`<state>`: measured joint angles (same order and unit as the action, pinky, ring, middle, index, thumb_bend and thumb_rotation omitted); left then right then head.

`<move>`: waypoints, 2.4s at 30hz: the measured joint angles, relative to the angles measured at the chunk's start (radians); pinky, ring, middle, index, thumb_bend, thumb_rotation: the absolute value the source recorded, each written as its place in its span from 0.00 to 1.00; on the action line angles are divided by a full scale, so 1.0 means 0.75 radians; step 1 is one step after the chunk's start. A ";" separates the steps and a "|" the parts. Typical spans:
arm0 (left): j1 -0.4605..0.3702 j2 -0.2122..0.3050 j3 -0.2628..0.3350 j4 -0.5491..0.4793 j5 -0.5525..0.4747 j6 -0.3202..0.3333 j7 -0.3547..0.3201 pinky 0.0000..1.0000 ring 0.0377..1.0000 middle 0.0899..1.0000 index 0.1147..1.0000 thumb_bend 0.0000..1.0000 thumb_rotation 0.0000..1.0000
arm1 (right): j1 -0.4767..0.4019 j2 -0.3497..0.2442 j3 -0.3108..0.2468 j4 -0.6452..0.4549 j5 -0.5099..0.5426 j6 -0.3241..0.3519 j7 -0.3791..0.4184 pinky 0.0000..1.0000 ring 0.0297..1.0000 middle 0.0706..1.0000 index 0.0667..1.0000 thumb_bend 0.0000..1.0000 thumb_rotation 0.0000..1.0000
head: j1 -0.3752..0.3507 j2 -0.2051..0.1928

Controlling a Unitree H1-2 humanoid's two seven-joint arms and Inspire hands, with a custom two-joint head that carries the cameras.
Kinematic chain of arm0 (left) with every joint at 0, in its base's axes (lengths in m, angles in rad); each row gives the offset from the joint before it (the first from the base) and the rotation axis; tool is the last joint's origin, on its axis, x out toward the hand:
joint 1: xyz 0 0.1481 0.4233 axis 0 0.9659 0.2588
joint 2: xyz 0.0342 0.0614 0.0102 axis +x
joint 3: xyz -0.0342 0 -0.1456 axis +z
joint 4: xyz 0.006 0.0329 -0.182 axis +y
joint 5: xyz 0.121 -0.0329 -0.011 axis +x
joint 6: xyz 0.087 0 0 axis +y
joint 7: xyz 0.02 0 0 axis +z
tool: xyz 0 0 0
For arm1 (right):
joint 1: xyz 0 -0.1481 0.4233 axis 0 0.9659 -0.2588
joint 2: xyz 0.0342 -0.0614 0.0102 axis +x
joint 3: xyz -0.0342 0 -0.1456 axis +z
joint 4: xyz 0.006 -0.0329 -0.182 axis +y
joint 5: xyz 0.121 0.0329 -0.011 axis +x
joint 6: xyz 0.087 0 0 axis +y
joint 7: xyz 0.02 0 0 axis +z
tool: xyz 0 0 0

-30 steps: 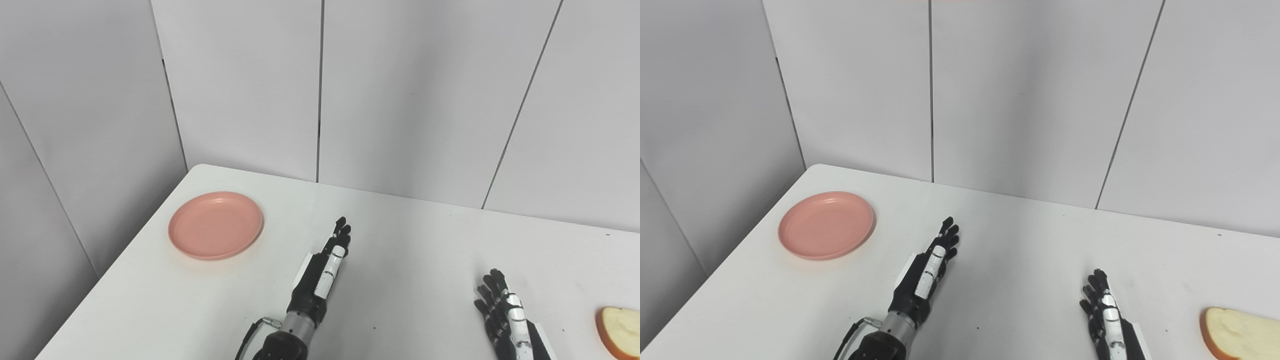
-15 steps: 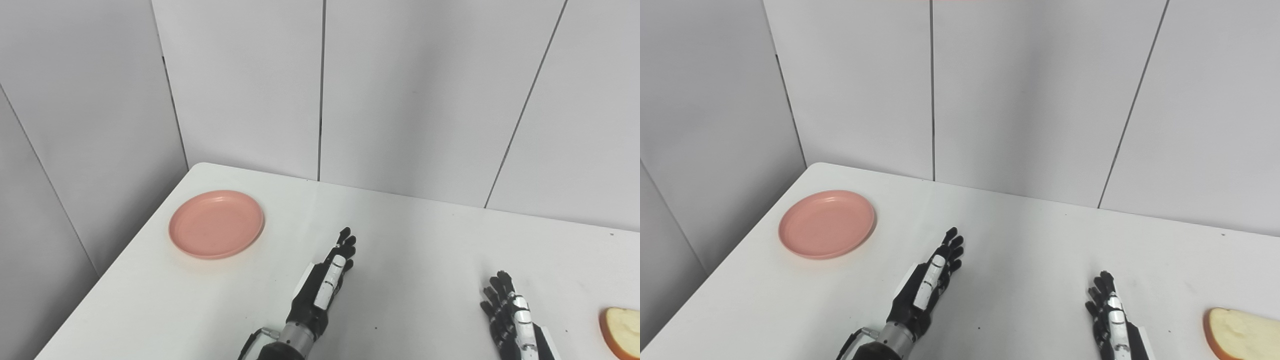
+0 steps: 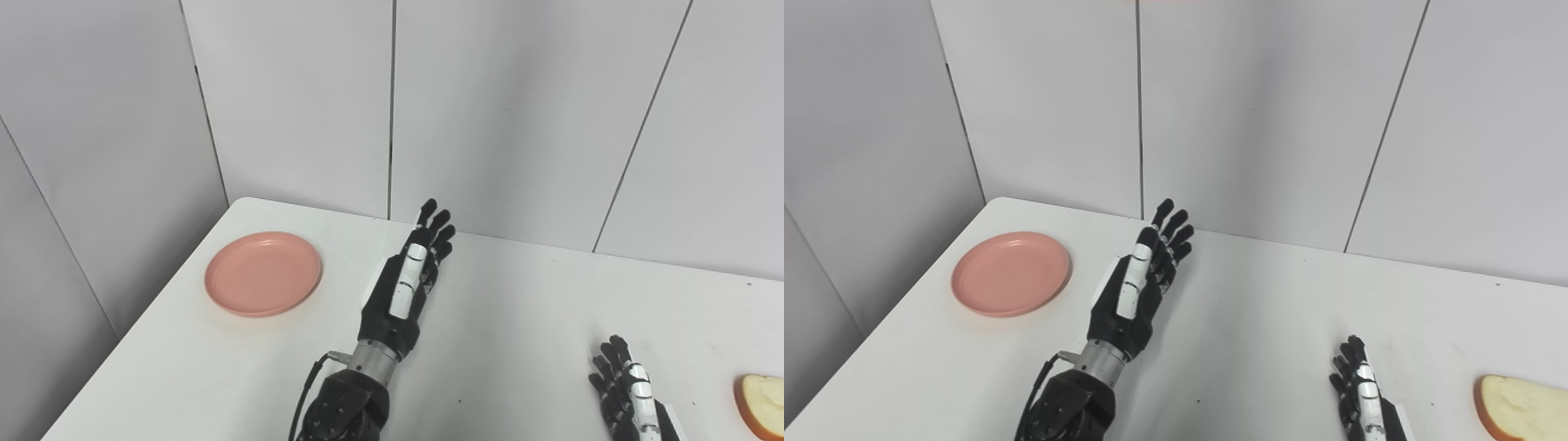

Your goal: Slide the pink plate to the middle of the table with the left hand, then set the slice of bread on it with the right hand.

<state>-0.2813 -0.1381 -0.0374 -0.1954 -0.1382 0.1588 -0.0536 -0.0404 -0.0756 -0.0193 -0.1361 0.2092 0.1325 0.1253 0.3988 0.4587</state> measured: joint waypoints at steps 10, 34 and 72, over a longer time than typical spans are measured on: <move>-0.138 0.086 0.124 0.027 -0.061 0.033 0.024 0.96 0.95 0.96 0.96 0.73 0.96 | 0.010 0.002 0.006 -0.023 0.006 0.019 -0.007 1.00 1.00 1.00 1.00 0.27 1.00 | 0.010 -0.002; -0.375 0.475 0.448 0.274 -0.194 0.074 0.073 0.96 0.98 0.98 0.98 0.75 0.97 | 0.000 -0.011 0.006 -0.009 0.011 0.019 0.002 1.00 1.00 1.00 1.00 0.28 1.00 | 0.057 -0.029; -0.397 0.622 0.665 0.715 -0.342 -0.052 0.072 1.00 1.00 1.00 1.00 0.76 0.98 | -0.010 -0.037 -0.011 0.017 0.038 0.014 0.032 1.00 1.00 1.00 1.00 0.34 1.00 | 0.082 -0.031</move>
<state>-0.5789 0.3287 0.4616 0.3406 -0.3944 0.1194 0.0007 -0.0479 -0.1035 -0.0277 -0.1233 0.2374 0.1426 0.1490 0.4602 0.4356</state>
